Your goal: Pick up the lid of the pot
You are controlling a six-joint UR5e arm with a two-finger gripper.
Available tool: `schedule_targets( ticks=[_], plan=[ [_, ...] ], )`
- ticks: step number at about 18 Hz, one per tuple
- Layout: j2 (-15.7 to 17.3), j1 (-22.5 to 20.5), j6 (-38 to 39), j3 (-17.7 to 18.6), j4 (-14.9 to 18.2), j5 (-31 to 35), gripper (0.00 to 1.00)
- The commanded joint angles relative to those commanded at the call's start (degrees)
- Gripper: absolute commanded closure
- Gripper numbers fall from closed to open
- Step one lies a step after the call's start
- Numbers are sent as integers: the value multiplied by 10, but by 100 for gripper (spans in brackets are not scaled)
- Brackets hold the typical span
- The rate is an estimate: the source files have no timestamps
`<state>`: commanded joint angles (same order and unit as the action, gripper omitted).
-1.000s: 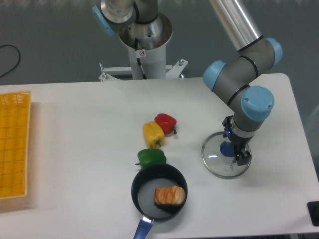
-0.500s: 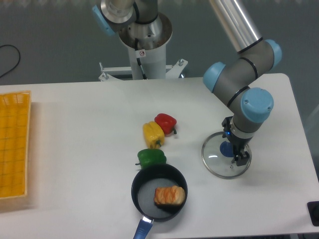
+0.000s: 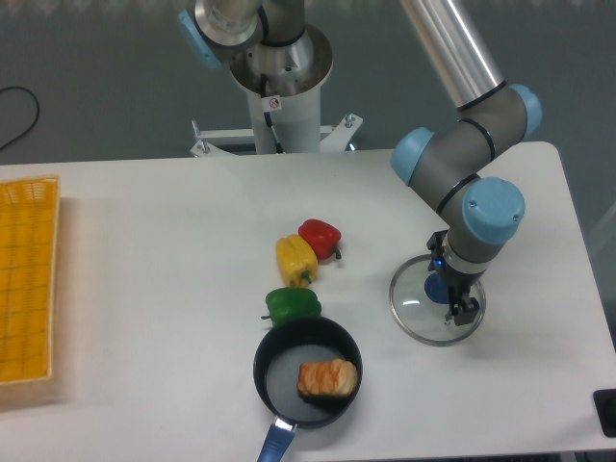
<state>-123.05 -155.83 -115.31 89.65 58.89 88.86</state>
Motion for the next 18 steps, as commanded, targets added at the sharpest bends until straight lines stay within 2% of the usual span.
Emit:
schedule_targets(
  ticks=[3, 8, 11, 18],
  plan=[
    [0, 0, 0, 2, 0, 1, 4],
    [1, 1, 0, 3, 0, 1, 22],
    [1, 0, 1, 3, 0, 1, 26],
    [1, 1, 1, 3, 0, 1, 27]
  ],
)
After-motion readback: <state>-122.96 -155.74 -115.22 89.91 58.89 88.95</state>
